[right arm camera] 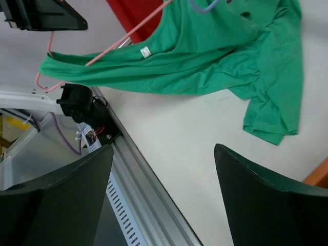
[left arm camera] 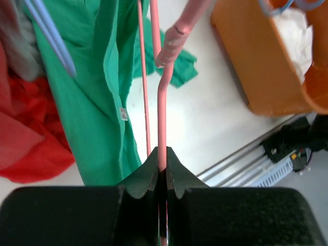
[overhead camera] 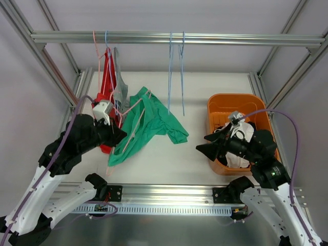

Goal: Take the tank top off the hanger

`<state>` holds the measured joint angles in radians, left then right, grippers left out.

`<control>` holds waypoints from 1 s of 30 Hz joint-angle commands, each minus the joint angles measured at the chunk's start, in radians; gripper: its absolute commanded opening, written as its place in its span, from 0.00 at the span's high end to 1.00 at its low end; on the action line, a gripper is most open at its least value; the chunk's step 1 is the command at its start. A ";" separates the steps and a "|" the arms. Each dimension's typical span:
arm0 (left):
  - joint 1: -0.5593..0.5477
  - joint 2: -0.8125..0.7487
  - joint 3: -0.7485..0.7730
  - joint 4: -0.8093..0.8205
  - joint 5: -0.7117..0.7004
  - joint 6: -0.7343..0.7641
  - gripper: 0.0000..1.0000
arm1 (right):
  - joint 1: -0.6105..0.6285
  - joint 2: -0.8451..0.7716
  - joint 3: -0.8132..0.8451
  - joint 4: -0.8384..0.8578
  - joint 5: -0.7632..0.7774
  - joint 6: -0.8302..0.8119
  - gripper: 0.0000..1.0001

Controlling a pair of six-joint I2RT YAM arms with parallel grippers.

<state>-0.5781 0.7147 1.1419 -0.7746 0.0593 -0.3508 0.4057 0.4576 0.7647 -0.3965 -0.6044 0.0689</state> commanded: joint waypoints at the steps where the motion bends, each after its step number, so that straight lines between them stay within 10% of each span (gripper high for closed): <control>1: -0.017 -0.073 -0.125 -0.055 0.074 -0.065 1.00 | 0.077 -0.008 -0.097 0.192 -0.011 0.092 0.16; 15: -0.058 -0.219 -0.393 -0.075 0.582 -0.077 1.00 | 0.712 0.323 -0.303 0.752 0.800 -0.014 0.21; 30: -0.068 -0.299 -0.340 -0.075 0.669 -0.097 1.00 | 0.719 0.717 -0.180 0.939 0.940 -0.188 0.32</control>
<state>-0.6357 0.4309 0.7605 -0.8589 0.6533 -0.4145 1.1282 1.1507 0.5247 0.4038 0.3004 -0.0765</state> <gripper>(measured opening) 0.024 0.685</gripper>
